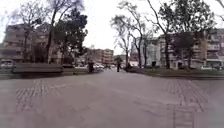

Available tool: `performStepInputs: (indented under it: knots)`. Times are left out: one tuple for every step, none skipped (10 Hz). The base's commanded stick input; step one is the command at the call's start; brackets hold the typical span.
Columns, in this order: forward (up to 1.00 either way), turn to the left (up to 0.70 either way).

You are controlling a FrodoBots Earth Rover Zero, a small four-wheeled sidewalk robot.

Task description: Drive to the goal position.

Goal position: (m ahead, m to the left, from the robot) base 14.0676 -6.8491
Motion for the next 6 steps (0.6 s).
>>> performStepInputs:
  knots:
    - [0.7,0.0]
    - [0.7,0.0]
    - [0.7,0.0]
    - [0.7,0.0]
    - [0.7,0.0]
    - [0.7,0.0]
